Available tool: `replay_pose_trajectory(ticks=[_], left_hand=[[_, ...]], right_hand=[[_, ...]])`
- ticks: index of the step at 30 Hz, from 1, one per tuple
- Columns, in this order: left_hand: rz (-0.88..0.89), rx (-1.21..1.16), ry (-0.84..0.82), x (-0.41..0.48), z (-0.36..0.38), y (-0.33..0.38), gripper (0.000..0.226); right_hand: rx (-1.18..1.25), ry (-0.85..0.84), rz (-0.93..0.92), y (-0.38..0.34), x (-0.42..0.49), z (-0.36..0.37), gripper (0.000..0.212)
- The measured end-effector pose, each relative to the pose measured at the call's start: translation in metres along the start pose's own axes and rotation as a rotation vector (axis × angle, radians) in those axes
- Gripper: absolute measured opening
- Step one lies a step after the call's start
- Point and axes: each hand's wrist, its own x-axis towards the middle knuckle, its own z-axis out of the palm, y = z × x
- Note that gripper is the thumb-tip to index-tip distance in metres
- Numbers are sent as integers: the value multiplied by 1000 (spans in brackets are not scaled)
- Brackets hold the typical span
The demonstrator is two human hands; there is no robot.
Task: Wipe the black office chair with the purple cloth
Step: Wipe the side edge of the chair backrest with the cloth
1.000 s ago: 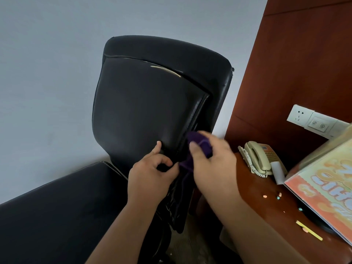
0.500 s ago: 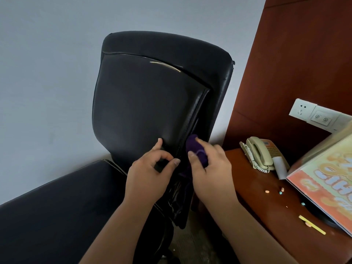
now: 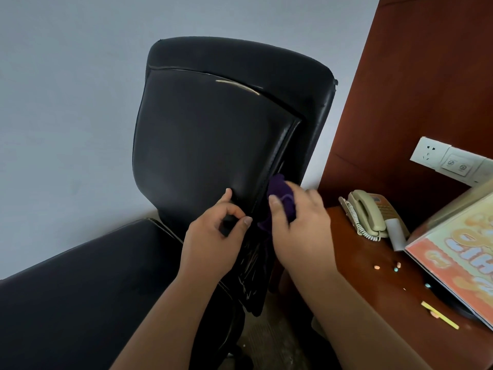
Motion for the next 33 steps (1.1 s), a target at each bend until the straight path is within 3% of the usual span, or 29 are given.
replay_pose_trajectory(ticks=[9,16,27,30,33], left_hand=[[-35,-36,-12,-1,0,2,13],[-51,-117,12,0,1,4,25],[-71,-140,63,2,1,8,18],[-61,-139,61,1,0,11,21],[-67,-123,64,1,-1,11,22]], right_hand=[[-45,-206,89,27,-38,18,26],[24,65,-33,1,12,-11,24],[-131,-271,-148,13,-33,2,32],[-97,-226,-170,10,-22,-3,25],[-4,-45,-114,0,3,-6,22]])
